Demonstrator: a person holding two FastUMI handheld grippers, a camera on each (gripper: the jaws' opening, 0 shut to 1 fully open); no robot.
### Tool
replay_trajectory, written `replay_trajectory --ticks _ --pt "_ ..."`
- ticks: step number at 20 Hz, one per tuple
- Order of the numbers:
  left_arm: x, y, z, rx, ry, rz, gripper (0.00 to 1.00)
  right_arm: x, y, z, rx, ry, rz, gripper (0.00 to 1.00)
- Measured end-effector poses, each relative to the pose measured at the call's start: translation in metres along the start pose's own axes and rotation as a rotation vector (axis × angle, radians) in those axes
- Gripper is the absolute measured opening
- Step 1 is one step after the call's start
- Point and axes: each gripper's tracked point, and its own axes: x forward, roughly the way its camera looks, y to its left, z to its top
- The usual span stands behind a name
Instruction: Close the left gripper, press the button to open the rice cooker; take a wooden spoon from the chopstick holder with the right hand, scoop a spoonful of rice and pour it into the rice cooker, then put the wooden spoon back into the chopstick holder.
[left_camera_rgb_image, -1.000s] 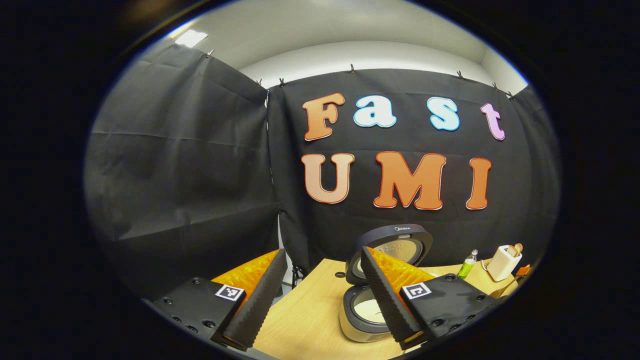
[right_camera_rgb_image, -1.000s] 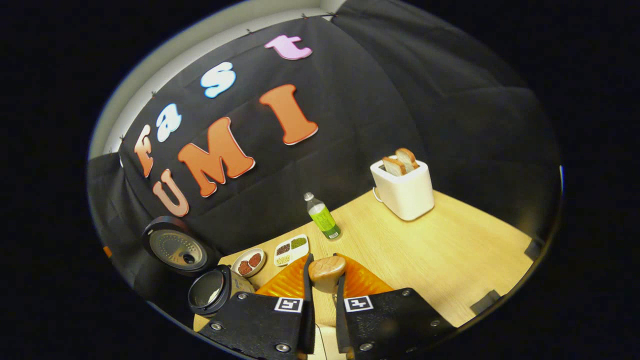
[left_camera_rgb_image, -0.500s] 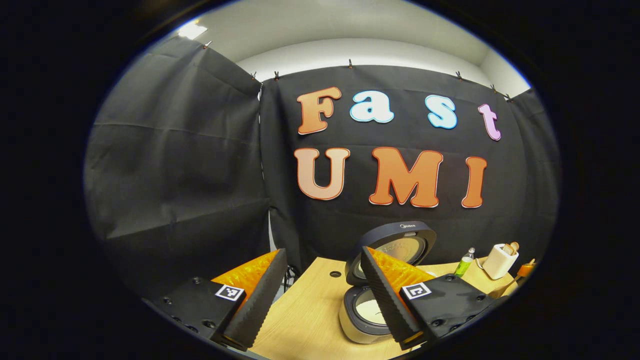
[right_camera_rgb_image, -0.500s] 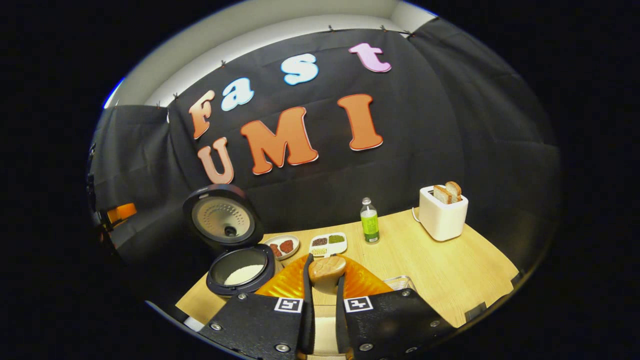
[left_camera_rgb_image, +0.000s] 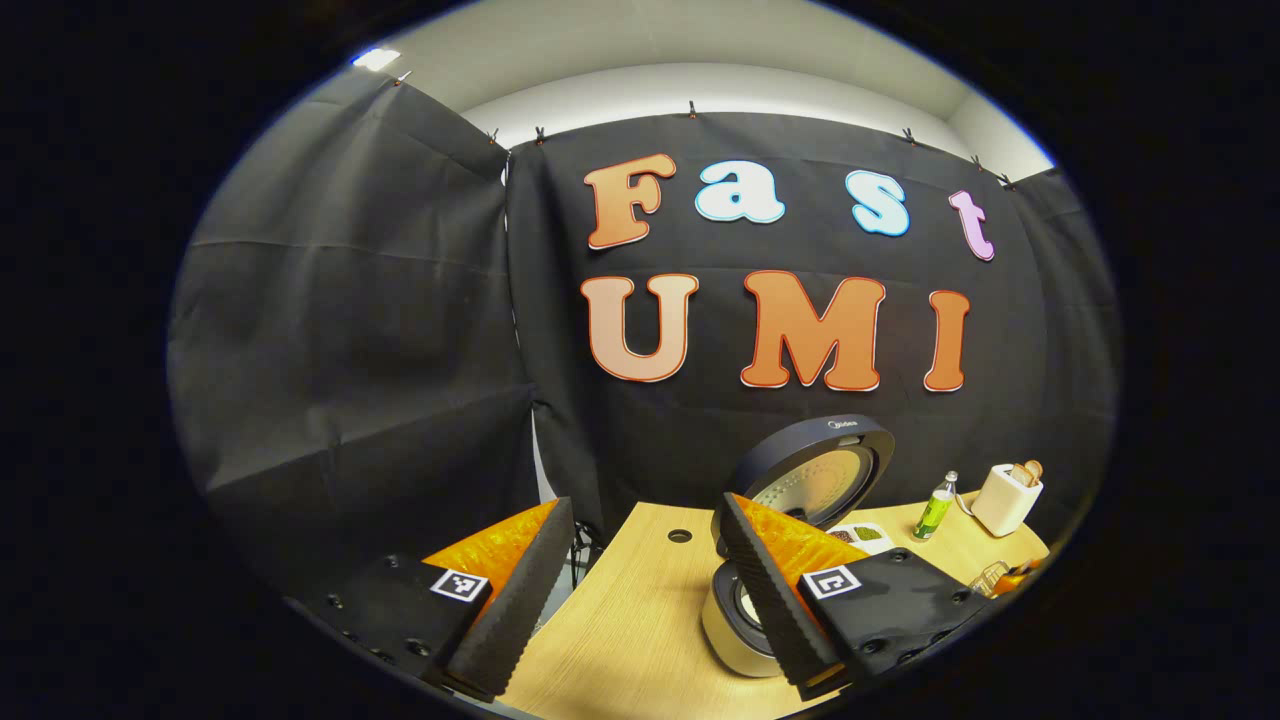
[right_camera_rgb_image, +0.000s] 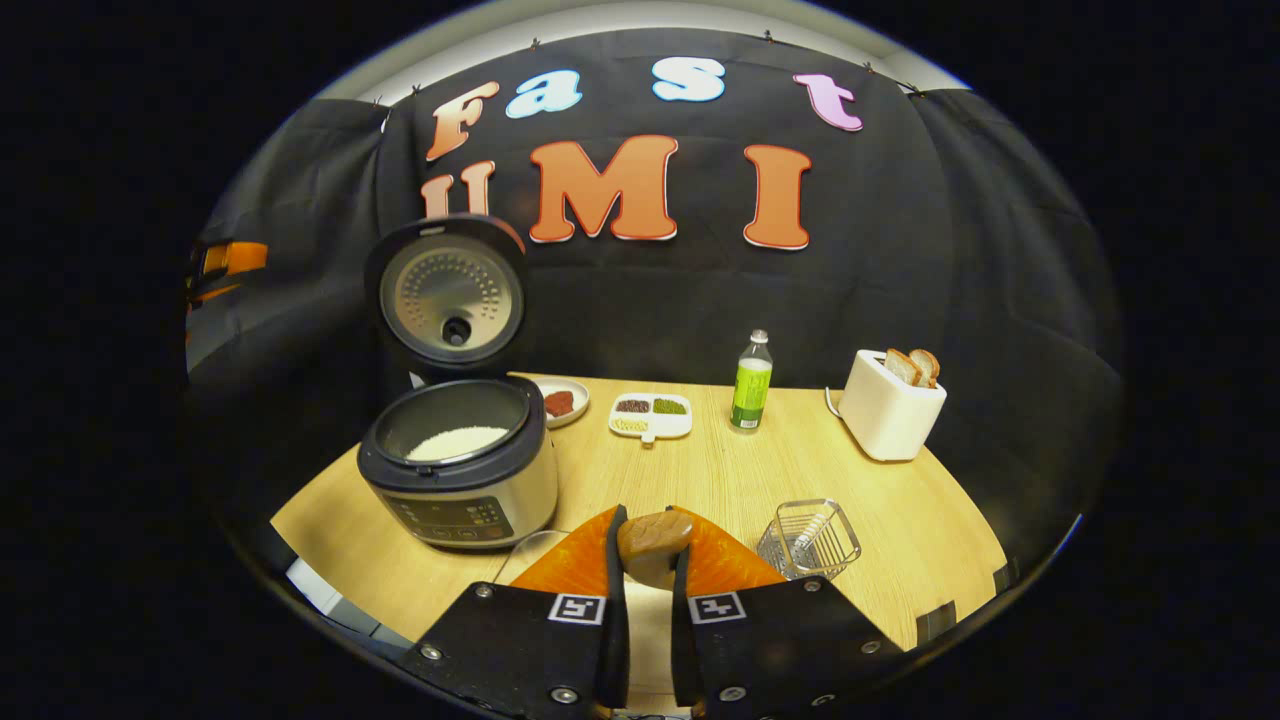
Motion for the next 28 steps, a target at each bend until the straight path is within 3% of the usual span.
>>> replay_trajectory --ticks 7,8,10,18,19,21,23,28 --pt "0.016 0.008 -0.013 0.005 0.030 -0.024 1.00 0.004 0.000 -0.034 0.120 0.093 -0.034 0.16" --pt "0.016 0.009 -0.015 0.001 0.032 -0.029 0.94 -0.001 0.002 -0.035 0.148 0.094 -0.039 0.16" --pt "0.019 0.009 -0.018 -0.006 0.037 -0.037 0.95 -0.009 0.008 -0.036 0.190 0.099 -0.032 0.16" --pt "0.026 0.009 -0.026 -0.020 0.053 -0.050 0.98 -0.014 0.044 -0.032 0.515 0.094 0.087 0.16" --pt "0.028 0.010 -0.025 -0.019 0.055 -0.050 0.94 -0.012 0.048 -0.032 0.538 0.090 0.099 0.12" --pt "0.028 0.012 -0.026 -0.021 0.058 -0.047 0.99 -0.009 0.053 -0.032 0.571 0.081 0.115 0.16" --pt "0.028 0.012 -0.028 -0.024 0.060 -0.047 0.94 -0.006 0.054 -0.031 0.624 0.073 0.125 0.16" --pt "0.026 0.007 -0.028 -0.029 0.062 -0.054 0.95 0.004 0.037 -0.037 0.849 0.052 0.127 0.16"
